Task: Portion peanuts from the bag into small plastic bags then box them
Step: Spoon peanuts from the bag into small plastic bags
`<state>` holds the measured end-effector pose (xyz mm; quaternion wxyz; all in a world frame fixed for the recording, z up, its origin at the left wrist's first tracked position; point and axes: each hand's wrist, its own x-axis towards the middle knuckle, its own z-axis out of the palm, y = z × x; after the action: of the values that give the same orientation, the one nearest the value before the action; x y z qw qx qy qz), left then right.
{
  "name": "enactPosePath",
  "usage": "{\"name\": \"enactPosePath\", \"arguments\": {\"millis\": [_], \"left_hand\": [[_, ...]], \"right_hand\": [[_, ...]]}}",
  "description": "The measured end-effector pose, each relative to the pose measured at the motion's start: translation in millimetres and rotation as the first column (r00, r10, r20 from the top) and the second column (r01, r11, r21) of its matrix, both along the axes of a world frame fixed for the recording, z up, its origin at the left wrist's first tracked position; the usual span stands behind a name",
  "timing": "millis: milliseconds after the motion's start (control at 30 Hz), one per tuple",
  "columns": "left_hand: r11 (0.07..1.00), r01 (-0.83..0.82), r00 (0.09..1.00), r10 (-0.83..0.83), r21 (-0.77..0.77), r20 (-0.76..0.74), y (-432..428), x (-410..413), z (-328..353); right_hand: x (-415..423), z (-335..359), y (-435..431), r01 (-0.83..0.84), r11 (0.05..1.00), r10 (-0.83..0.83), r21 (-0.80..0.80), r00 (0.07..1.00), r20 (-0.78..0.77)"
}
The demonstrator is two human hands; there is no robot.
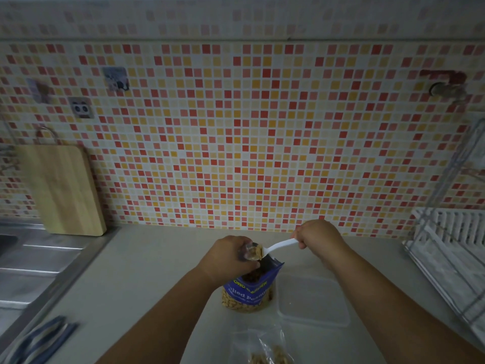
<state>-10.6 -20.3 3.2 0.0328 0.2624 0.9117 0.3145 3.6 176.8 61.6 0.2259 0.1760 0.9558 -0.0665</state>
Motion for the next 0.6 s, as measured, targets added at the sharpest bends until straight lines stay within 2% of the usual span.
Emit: {"name": "enactPosePath", "arguments": {"millis": [100,133,300,400,500,600], "left_hand": [[1.000,0.006,1.000,-0.006,-0.008,-0.002,5,0,0],[1.000,0.004,1.000,-0.004,0.000,0.005,6,1,0],[1.000,-0.009,1.000,0.008,0.025,0.021,9,2,0],[0.998,-0.038,0.999,0.036,0.050,0.023,9,3,-1],[0.993,-0.054,0.998,0.051,0.101,0.033,9,3,-2],[0.982,-0.086,0.996,0.079,0.167,0.049,7,2,-4]], "right_hand": [[10,-2,-2,-0.017,0.987,-0.039,-0.157,0.939,-0.342],[11,-1,-4,-0.044,0.989,-0.016,-0.143,0.919,-0.393],[10,11,-28,-0.093,0.986,0.015,-0.137,0.874,-0.486],[14,13,-31,-0.233,0.970,0.151,-0.070,0.803,-0.577],[16,14,-32,-0.395,0.919,0.292,-0.023,0.718,-0.632],[18,15,-28,-0.547,0.819,0.512,0.175,0.557,-0.654]]}}
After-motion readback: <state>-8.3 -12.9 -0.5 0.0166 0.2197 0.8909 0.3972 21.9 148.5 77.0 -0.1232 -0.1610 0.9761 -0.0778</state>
